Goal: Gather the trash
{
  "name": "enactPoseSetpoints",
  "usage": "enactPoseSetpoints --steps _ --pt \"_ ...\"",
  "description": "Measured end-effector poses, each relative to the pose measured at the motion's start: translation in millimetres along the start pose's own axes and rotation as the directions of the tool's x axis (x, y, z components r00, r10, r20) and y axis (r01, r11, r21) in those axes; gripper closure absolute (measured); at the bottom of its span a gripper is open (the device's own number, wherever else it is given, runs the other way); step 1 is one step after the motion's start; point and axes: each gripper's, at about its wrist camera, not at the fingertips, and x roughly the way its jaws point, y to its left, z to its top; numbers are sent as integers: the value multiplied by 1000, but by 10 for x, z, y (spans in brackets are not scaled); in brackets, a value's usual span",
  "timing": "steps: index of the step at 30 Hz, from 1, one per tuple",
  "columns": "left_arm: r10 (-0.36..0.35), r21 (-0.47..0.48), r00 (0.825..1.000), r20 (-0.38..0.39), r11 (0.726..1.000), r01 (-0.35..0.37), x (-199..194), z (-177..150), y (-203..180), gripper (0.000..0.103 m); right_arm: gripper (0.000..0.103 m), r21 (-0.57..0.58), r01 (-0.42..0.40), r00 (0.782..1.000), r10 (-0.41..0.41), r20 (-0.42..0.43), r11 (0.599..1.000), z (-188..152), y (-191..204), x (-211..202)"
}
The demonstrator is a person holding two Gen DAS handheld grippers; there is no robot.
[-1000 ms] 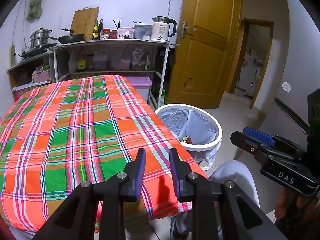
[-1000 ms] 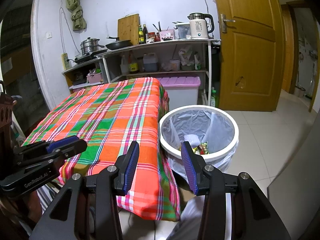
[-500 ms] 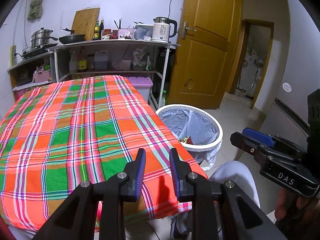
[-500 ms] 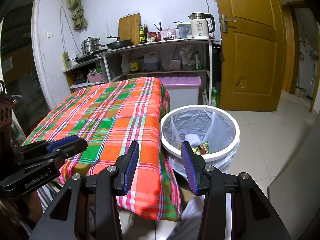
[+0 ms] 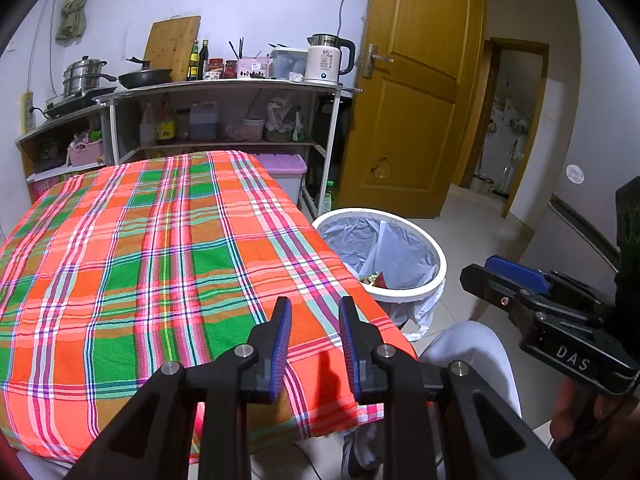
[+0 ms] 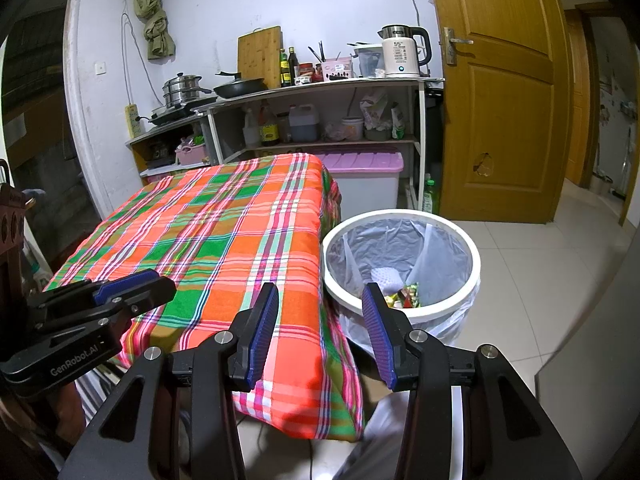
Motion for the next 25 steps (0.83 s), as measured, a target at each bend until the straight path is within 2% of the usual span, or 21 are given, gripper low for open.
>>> enactPoseSetpoints --steps 25 --pt "54 15 998 11 998 -55 -15 -27 -38 79 58 -3 0 1000 0 0 1000 1 27 5"
